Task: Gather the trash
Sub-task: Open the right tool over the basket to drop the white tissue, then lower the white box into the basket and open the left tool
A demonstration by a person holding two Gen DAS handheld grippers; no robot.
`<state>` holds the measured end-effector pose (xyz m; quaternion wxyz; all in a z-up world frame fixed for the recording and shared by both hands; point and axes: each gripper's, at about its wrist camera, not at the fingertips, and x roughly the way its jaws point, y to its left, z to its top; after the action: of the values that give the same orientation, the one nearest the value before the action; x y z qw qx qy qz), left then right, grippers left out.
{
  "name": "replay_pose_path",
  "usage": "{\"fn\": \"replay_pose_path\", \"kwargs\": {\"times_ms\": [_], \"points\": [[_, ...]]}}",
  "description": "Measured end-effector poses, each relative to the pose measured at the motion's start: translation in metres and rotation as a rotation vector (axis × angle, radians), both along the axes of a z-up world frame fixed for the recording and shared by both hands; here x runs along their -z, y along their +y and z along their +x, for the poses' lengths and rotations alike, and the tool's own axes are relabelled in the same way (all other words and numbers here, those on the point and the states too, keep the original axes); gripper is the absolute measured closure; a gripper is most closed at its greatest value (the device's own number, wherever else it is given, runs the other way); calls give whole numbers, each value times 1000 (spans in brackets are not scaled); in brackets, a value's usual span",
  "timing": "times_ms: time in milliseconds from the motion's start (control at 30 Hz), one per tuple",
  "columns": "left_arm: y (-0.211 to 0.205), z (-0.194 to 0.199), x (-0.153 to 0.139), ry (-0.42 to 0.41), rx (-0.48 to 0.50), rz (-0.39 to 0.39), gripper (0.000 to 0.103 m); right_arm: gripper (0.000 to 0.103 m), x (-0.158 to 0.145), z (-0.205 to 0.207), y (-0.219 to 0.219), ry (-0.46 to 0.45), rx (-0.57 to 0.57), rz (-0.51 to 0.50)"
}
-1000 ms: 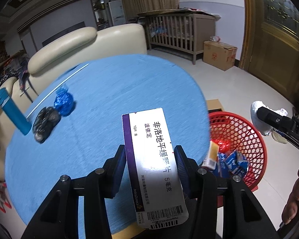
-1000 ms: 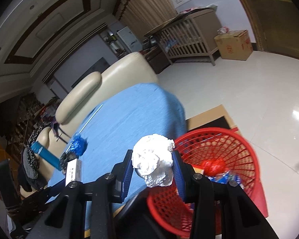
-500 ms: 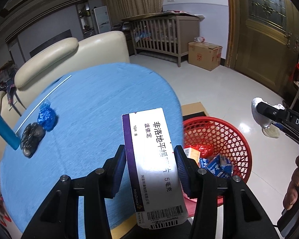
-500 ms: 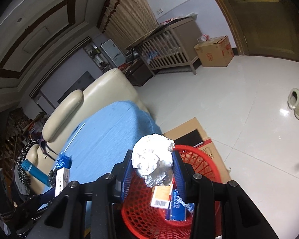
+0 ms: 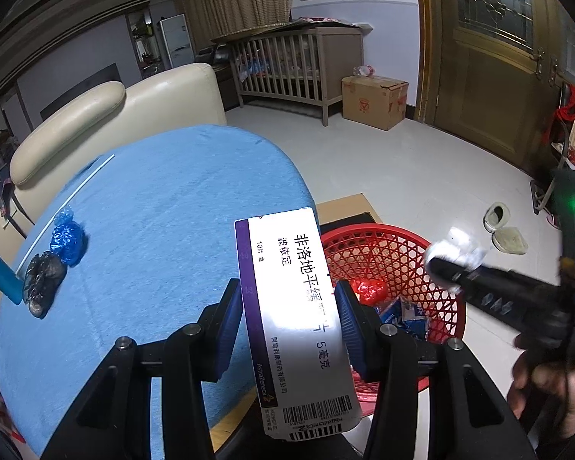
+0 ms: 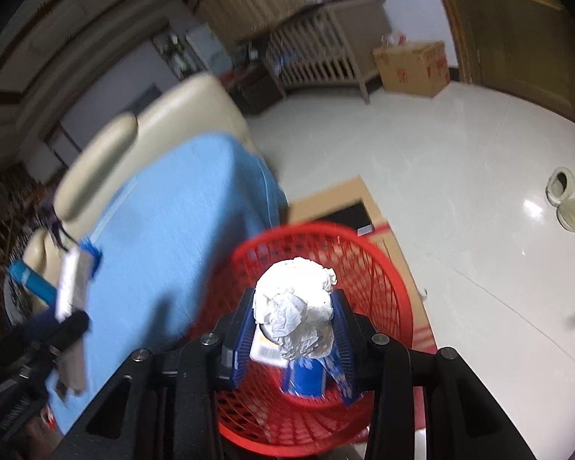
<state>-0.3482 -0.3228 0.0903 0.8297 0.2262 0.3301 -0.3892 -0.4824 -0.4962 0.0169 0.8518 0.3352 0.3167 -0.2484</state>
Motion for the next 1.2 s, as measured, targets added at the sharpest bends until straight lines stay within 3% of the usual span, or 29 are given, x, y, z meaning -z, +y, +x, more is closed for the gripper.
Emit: {"fn": "replay_pose_path", "kwargs": {"times_ms": [33, 67, 100, 600, 1200], "points": [[-1, -1, 1, 1, 3, 2, 53, 55, 6, 2, 0, 30, -3, 10], [-3, -2, 1, 2, 7, 4, 53, 40, 11, 4, -1, 51, -4, 24], [-4, -2, 2, 2, 13, 7, 53, 32, 13, 4, 0, 52, -5, 31], [-43, -18, 18, 64, 96, 58, 53, 32, -22, -45, -28, -115, 180, 26], [-94, -40, 54, 90, 187, 187, 53, 32, -20, -82, -57, -180, 308, 54]]}}
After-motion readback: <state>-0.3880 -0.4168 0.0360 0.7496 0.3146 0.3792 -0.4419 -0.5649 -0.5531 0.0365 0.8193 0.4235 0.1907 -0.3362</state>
